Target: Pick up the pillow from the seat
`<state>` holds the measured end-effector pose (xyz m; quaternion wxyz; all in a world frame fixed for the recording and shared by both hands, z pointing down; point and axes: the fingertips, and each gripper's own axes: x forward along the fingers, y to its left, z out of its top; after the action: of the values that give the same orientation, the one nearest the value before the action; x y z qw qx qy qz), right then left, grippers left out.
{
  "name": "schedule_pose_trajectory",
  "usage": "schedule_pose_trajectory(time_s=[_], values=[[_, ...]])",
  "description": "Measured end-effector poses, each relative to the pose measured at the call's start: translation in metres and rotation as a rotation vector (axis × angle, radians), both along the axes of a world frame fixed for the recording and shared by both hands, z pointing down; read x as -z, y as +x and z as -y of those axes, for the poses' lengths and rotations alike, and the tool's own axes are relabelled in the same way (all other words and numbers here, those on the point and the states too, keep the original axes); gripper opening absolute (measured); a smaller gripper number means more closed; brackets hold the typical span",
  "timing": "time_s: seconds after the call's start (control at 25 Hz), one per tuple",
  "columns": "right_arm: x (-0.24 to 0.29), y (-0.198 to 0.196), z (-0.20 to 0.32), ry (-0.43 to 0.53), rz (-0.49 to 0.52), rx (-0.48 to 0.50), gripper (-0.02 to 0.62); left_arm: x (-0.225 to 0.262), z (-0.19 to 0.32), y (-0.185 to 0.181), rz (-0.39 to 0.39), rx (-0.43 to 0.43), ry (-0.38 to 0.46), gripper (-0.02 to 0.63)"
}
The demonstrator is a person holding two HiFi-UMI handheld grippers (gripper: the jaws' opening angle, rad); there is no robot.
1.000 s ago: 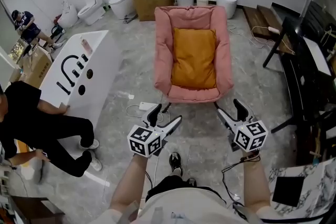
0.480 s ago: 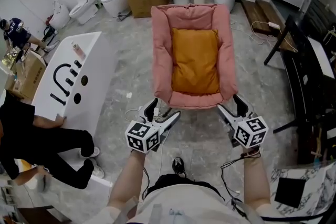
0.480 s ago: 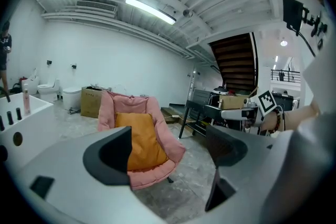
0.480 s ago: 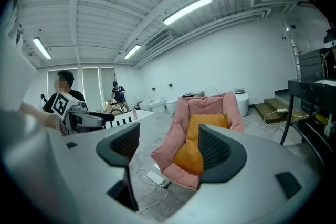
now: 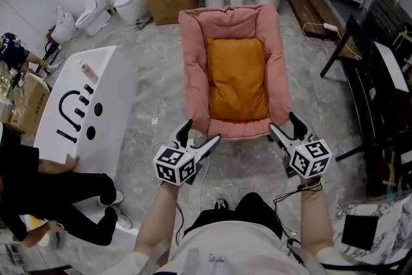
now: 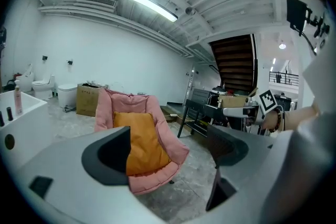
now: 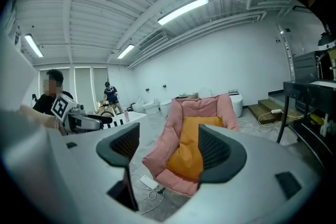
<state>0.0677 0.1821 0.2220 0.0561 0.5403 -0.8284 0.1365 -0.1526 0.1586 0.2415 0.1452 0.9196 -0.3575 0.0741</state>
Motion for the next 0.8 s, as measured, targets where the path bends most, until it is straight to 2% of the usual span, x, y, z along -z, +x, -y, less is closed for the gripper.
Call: schedule_pose_trajectory(time_s=[0.16, 0.28, 0.52, 0.8], values=[[-0.008, 0.006, 0.019, -0.018, 0.022, 0.019, 0.339, -0.01, 0.022, 0.009, -0.013, 0.0, -0.037, 0.45], [-0.015, 0.016, 0.044, -0.038, 0.079, 0.048, 0.404, -0.015, 0.043, 0.024, -0.02, -0.017, -0.053, 0.488], [-0.034, 0.036, 0.106, -0.086, 0.078, 0.109, 0.422, -0.03, 0.097, 0.051, -0.035, 0.004, -0.111, 0.53], [-0.046, 0.065, 0.174, -0.149, 0.081, 0.176, 0.431, -0.043, 0.165, 0.091, 0.035, 0.0, -0.142, 0.571]])
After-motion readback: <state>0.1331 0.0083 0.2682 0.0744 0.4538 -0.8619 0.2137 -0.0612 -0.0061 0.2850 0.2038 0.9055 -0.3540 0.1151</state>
